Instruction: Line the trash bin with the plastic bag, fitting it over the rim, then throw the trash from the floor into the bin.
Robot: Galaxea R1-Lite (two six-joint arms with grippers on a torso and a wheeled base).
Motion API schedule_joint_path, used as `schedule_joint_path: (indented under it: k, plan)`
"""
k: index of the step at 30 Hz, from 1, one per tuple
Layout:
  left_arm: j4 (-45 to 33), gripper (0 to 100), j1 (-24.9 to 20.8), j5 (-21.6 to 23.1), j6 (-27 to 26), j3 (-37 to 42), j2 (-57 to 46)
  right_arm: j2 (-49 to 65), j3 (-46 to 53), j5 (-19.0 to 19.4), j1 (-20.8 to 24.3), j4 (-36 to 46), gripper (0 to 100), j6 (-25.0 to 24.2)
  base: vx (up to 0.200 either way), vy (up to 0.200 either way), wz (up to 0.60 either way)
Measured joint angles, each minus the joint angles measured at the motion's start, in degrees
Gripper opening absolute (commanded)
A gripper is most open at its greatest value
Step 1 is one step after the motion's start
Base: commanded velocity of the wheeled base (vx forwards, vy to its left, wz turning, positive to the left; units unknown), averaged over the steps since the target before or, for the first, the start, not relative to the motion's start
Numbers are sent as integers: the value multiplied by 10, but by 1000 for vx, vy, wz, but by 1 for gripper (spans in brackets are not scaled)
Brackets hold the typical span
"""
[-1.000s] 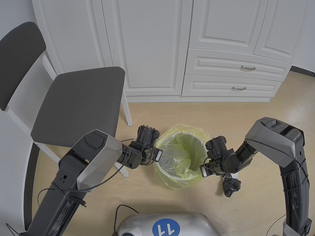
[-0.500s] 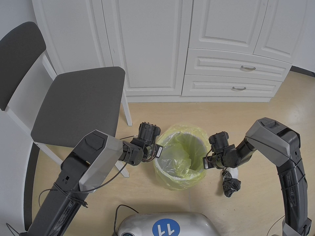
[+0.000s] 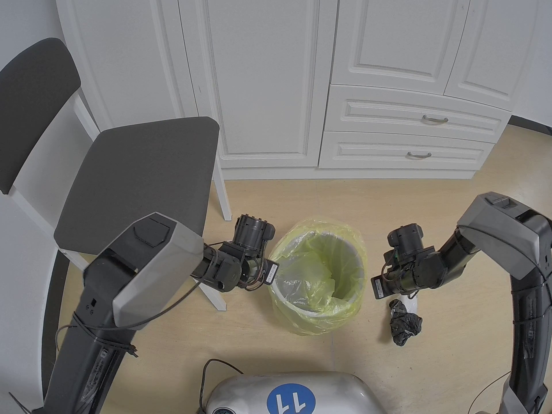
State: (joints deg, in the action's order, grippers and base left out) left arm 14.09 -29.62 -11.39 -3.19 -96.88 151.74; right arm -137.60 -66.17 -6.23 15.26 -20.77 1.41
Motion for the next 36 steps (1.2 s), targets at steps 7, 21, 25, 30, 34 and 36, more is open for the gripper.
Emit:
schedule_joint_path:
  k: [7,21,25,30,34,36]
  plan:
    - [30,0,-3,-3,-3,132,-101,70,72,17,-29,-5,0,39,0,0,0]
    - [173,0,-43,0,0,459,-365,259,249,55,-115,-32,0,33,0,0,0]
    - [245,0,-49,14,7,554,-426,309,326,57,-133,-81,0,13,0,0,0]
    - [378,0,-52,30,11,673,-476,356,423,57,-150,-171,0,-29,0,0,0]
    - [483,0,-49,39,13,768,-502,399,507,54,-160,-246,0,-107,-100,0,0]
    - [517,0,-46,44,15,801,-509,420,535,50,-164,-265,0,-144,-200,0,0]
